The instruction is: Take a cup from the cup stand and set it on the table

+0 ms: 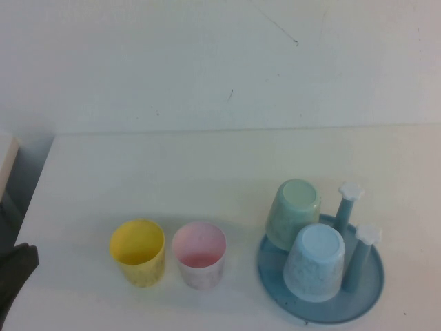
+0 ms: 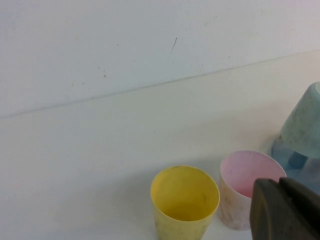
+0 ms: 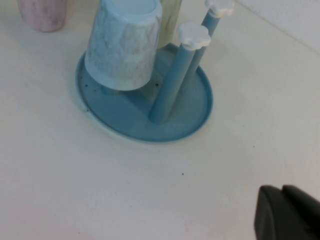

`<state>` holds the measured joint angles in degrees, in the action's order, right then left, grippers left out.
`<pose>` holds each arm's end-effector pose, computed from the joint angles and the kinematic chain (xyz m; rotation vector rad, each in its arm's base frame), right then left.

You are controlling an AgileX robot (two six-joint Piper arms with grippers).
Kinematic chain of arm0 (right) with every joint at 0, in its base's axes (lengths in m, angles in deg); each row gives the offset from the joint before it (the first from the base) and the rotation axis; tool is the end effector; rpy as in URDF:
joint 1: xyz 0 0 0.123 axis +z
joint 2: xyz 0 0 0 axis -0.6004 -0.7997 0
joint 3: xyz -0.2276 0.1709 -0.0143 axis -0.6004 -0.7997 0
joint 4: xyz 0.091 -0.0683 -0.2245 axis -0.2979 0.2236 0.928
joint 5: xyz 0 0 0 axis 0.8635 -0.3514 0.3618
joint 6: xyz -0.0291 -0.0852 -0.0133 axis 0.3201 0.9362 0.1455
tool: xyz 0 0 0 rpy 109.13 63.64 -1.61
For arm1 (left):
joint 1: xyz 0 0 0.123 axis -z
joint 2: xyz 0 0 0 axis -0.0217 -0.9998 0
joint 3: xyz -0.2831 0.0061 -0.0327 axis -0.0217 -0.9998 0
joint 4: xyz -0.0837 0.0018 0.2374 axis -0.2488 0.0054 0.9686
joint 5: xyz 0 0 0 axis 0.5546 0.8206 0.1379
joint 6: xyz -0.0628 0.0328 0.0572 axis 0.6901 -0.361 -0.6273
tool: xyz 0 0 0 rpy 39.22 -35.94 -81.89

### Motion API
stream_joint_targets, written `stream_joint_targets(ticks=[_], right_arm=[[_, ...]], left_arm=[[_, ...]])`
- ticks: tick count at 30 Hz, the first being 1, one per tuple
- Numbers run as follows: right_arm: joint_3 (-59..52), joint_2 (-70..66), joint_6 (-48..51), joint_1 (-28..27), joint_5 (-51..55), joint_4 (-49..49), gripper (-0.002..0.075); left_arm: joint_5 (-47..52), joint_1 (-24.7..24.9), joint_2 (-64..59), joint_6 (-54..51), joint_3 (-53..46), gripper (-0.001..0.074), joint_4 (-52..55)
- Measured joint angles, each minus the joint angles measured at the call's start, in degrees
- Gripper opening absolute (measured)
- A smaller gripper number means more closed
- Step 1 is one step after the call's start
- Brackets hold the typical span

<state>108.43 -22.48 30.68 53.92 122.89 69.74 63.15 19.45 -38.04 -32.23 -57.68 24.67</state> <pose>0.0385 0.0198 0.2718 -0.7529 1.9394 0.0275 0.0810 -0.0370 0.3069 0.2697 1.8405 -0.3948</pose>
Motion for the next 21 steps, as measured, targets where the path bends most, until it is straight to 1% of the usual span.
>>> stream_joint_targets(ticks=[10,12,16,21], right_arm=[[0.0,0.0,-0.1,0.0,0.0,0.0,-0.0001],[0.0,0.0,-0.1,0.0,0.0,-0.1,-0.0001],[0.0,0.0,-0.1,0.0,0.0,-0.1,-0.0001],[0.0,0.0,-0.1,0.0,0.0,-0.3,-0.0001]], left_arm=[[-0.1,0.0,0.5,0.0,-0.5,-0.0001,0.1],[0.5,-1.2,1.9,0.0,-0.6,-0.0001,0.1],[-0.5,-5.9,6.4,0.0,-1.9,-0.0001,1.1],[-7.2,-10.7,13.3,0.0,-9.8,-0.0001,-0.5]])
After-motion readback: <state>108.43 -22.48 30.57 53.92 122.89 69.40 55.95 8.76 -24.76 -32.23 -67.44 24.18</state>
